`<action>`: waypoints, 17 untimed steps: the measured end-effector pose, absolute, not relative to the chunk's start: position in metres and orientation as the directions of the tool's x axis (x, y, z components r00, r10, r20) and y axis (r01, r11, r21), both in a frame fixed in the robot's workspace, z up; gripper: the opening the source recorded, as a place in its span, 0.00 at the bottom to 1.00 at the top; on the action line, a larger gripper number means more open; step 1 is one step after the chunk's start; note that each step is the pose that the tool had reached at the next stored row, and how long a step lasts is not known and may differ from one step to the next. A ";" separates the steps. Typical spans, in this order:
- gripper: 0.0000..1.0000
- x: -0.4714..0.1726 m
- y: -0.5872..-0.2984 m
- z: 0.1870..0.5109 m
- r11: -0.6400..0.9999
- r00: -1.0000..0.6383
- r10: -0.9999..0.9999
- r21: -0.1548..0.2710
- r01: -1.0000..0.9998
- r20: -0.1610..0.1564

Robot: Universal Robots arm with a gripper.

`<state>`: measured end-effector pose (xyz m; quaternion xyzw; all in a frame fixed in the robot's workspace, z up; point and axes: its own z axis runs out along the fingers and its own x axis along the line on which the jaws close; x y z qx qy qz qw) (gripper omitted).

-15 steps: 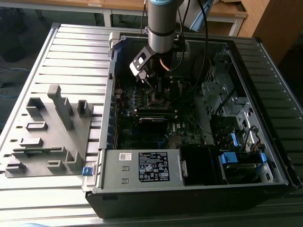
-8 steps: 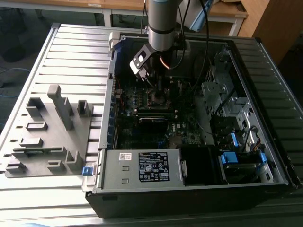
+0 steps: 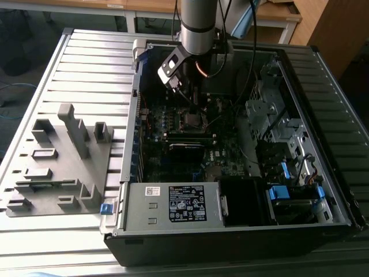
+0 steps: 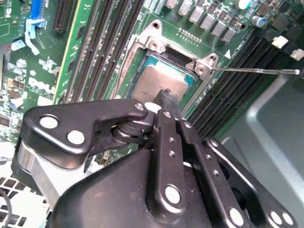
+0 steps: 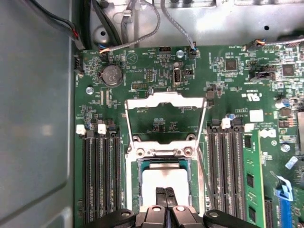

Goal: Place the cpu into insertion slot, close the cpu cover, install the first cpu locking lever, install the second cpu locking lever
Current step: 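Place the cpu into insertion slot, then close the cpu cover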

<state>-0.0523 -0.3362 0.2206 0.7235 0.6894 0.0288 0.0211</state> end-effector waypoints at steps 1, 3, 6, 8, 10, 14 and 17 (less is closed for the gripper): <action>0.11 -0.052 -0.336 0.221 -0.049 0.048 0.999 0.070 0.996 0.013; 0.11 -0.053 -0.336 0.221 -0.049 0.048 0.999 0.071 0.996 0.013; 0.11 -0.054 -0.336 0.221 -0.049 0.048 0.999 0.072 0.996 0.013; 0.11 -0.054 -0.336 0.221 -0.049 0.048 0.999 0.072 0.996 0.013; 0.11 -0.054 -0.336 0.221 -0.049 0.048 0.999 0.072 0.996 0.013; 0.11 -0.054 -0.336 0.222 -0.049 0.048 0.999 0.072 0.996 0.012; 0.11 -0.054 -0.336 0.222 -0.049 0.048 0.999 0.072 0.996 0.013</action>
